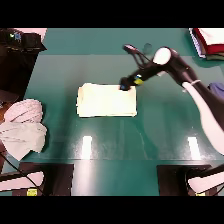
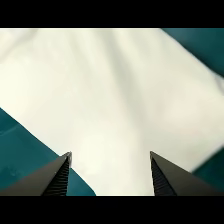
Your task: Fold the shirts.
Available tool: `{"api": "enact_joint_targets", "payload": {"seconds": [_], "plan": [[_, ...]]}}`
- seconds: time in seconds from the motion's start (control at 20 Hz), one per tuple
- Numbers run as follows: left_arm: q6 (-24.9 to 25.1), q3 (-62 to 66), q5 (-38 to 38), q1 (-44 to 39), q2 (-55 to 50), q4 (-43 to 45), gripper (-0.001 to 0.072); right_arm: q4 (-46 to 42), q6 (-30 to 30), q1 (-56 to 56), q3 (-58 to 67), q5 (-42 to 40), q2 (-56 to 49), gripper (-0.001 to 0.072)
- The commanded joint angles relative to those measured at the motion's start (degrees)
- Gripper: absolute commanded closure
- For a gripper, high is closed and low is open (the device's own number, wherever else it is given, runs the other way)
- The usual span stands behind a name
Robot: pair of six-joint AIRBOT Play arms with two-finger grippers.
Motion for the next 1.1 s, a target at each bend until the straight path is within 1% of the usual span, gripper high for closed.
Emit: {"api": "enact_joint_targets", "payload": {"seconds": [0.0, 0.05, 0.1, 0.15, 0.2, 0.25, 0.35, 0.5, 0.65, 0.7, 0.75, 0.85, 0.9, 1.05], "plan": [[-0.02, -0.04, -0.35, 0.04, 0.07, -1.27, 0.068, -0.96, 4.98, -8.9, -16.72, -4.17, 6.71, 0.0144], [-0.02, -0.04, -0.33, 0.04, 0.07, -1.46, 0.068, 0.92, 5.44, -10.47, -20.48, -6.36, 7.98, 0.0141], [-0.02, -0.04, -0.31, 0.04, 0.07, -1.51, 0.068, 5.2, 4.76, -12.0, -23.78, -8.85, 8.68, 0.0107], [-0.04, -0.04, -0.31, 0.04, 0.07, -1.51, 0.068, 9.81, 1.9, -12.9, -25.81, -9.97, 8.57, 0.0034], [-0.04, -0.04, -0.31, 0.04, 0.07, -1.64, 0.068, 14.6, -1.07, -13.38, -27.34, -10.78, 7.87, 0.0013], [-0.04, -0.04, -0.31, 0.04, 0.07, -1.68, 0.068, 18.4, -2.78, -13.33, -28.15, -11.37, 6.69, 0.0013], [-0.04, -0.04, -0.35, 0.04, 0.07, -2.29, 0.068, 23.96, -4.09, -12.68, -28.06, -11.56, 2.95, 0.0014], [0.0, -0.04, -0.96, 0.04, 0.07, -2.56, 0.068, 32.7, -8.17, -10.34, -24.52, -10.56, -3.39, 0.0021], [0.04, -0.09, -1.31, 0.04, -0.04, -2.56, 0.068, 33.97, -8.13, -6.38, -17.92, -8.31, -8.87, 0.0024], [0.04, -0.09, -1.38, 0.04, -0.04, -2.56, 0.068, 33.97, -8.15, -4.96, -15.58, -7.54, -10.43, 0.0068], [0.04, -0.09, -1.38, 0.04, -0.04, -2.56, 0.068, 33.94, -8.15, -3.65, -13.6, -7.41, -11.45, 0.0245], [-0.02, -0.09, -1.73, 0.04, -0.04, -2.8, 0.068, 32.74, -8.33, -1.88, -10.86, -7.56, -12.0, 0.0625], [-0.02, -0.09, -2.19, 0.04, -0.04, -2.91, 0.068, 32.37, -9.99, -1.51, -9.99, -7.45, -11.87, 0.0693], [-0.09, -1.44, -3.54, 0.04, -0.04, -5.16, 0.068, 29.05, -10.43, -2.97, -9.25, -8.46, -8.92, 0.0696]]}}
